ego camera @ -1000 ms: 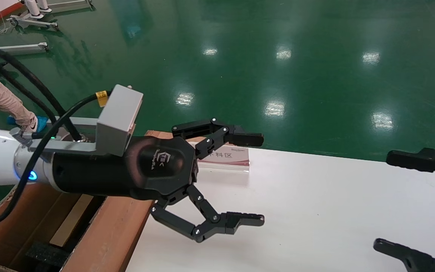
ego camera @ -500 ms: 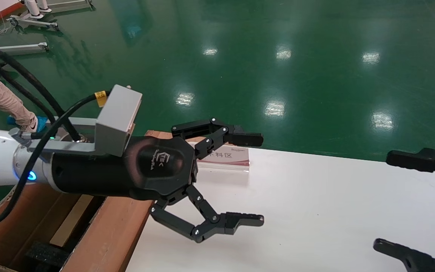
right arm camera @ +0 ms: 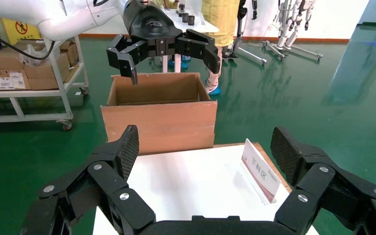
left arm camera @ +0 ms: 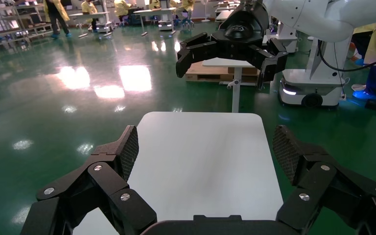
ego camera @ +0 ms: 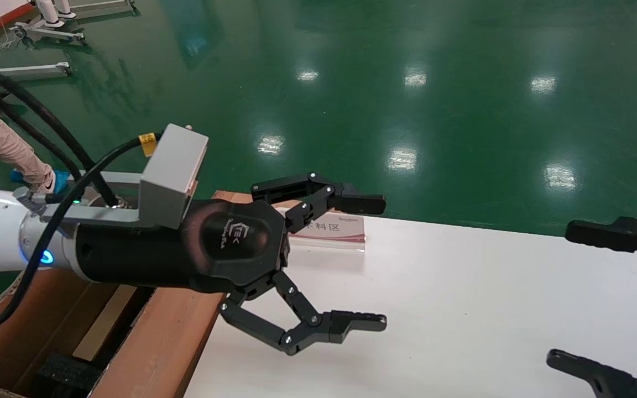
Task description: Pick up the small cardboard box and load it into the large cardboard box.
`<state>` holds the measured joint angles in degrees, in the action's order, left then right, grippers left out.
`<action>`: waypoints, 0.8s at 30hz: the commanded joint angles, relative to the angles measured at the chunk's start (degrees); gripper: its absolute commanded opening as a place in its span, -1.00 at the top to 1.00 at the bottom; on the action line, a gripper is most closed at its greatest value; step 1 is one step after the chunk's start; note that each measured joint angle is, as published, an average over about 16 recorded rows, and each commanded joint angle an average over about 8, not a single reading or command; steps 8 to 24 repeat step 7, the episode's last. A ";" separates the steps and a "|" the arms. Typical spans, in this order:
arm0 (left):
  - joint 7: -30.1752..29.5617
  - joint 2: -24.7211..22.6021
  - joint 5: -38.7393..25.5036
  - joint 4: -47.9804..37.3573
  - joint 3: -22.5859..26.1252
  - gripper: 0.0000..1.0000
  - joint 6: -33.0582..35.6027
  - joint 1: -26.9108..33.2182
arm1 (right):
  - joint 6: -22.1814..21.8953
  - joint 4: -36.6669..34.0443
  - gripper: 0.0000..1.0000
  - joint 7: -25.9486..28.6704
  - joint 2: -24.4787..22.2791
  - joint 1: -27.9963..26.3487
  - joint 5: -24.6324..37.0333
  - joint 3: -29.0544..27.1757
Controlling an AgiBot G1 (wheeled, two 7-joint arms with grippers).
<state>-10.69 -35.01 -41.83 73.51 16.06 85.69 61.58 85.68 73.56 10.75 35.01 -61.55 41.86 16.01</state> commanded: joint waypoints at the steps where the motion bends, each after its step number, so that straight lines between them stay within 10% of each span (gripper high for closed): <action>1: 0.00 0.00 0.01 0.00 0.01 -1.00 0.00 0.01 | 0.00 0.00 -1.00 0.00 0.00 0.00 0.00 0.00; 24: 0.00 0.00 0.01 0.00 0.02 -1.00 0.00 0.02 | 0.00 0.00 -1.00 0.00 0.00 0.00 0.00 0.00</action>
